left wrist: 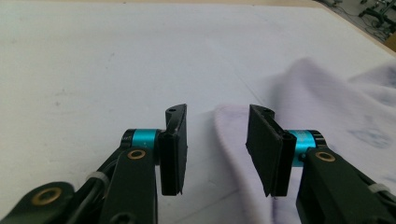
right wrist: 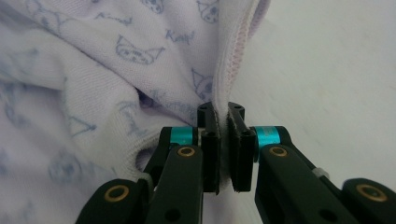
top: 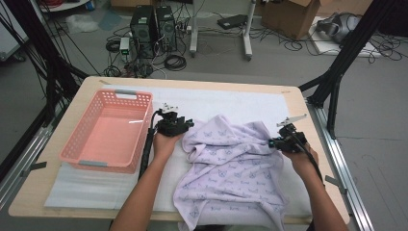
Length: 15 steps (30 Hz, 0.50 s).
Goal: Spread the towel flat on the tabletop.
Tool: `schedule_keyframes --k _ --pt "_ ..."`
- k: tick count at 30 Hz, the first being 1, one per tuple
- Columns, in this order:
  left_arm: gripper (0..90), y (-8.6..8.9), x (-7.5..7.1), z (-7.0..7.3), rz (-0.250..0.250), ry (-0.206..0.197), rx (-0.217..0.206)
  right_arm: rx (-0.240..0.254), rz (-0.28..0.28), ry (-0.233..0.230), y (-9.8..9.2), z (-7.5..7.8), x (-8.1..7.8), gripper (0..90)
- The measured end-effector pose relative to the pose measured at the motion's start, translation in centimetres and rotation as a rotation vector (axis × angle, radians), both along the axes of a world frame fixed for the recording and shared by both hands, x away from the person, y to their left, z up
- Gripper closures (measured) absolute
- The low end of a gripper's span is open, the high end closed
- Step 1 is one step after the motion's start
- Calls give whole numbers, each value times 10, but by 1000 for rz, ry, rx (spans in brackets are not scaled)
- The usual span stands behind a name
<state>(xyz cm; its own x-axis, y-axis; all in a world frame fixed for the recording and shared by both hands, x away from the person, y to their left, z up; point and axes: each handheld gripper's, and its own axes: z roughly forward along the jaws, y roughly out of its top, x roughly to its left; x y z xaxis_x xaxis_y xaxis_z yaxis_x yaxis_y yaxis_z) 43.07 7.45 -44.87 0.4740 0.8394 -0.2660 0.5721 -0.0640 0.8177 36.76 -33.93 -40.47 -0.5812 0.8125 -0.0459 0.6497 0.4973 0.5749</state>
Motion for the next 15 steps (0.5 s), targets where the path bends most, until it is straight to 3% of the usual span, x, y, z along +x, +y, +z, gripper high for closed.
schedule_keyframes --k 2,4,5,7,11,13,15 --pt "569 -4 5 -4 -17 42 -1 2 21 4 -8 1 -7 844" --pt "557 -8 6 -2 -55 25 -36 34 38 -18 -12 2 -12 776" --pt "546 -10 7 0 -68 11 -32 44 30 -37 -14 3 -13 687" --pt "521 -15 9 2 -89 -2 -9 71 18 -59 -16 6 -14 635" --pt "470 -27 19 1 -146 45 87 114 -12 -113 -20 9 -13 529" --pt "464 -34 19 0 -160 30 140 182 -26 -131 -22 9 -11 522" --pt "523 -36 18 0 -147 15 186 226 -48 -143 -25 8 -8 496"
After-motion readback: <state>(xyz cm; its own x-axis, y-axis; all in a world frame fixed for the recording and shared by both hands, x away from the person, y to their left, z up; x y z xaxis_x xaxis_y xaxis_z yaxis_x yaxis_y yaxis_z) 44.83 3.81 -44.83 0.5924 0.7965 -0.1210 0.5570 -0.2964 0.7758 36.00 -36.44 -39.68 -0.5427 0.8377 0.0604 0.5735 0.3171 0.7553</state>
